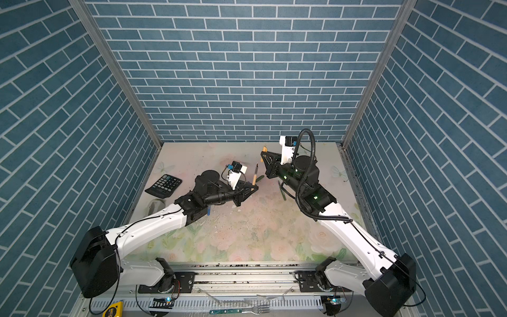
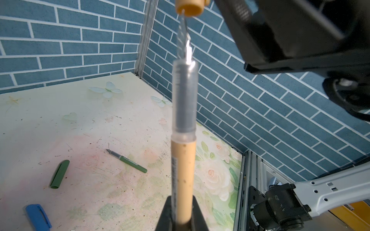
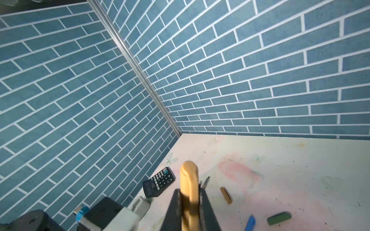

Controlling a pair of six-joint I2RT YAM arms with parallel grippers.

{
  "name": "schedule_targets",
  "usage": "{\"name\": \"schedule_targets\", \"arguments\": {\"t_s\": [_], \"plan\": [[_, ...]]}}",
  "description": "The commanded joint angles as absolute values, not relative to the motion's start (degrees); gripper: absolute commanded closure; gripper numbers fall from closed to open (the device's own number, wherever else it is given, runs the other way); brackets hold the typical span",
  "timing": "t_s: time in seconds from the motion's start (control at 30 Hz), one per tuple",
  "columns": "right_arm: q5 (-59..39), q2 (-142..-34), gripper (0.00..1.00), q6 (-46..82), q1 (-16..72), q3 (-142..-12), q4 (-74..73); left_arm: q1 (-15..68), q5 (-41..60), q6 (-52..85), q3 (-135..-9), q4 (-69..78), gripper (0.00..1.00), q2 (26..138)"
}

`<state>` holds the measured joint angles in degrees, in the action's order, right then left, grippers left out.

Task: Insert the pens into the pen caps
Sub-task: 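Bring the tan cap over the nib of the left-held tan pen, then lower the tan cap with the right gripper onto the pen nib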

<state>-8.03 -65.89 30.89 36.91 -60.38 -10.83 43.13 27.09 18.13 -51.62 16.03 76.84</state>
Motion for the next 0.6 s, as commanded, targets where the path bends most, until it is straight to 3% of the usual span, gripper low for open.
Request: {"name": "schedule_targets", "arguments": {"t_s": [0.0,0.57], "plan": [[-9.4,-66.9,0.93,32.2,37.4,-63.1,-13.2,43.7,27.6,17.2,-51.5,17.0,1.00,76.6],[-9.9,-66.4,0.93,31.8,38.8,-62.1,-8.3,43.9,27.6,17.4,-51.8,16.6,1.00,76.1]]}}
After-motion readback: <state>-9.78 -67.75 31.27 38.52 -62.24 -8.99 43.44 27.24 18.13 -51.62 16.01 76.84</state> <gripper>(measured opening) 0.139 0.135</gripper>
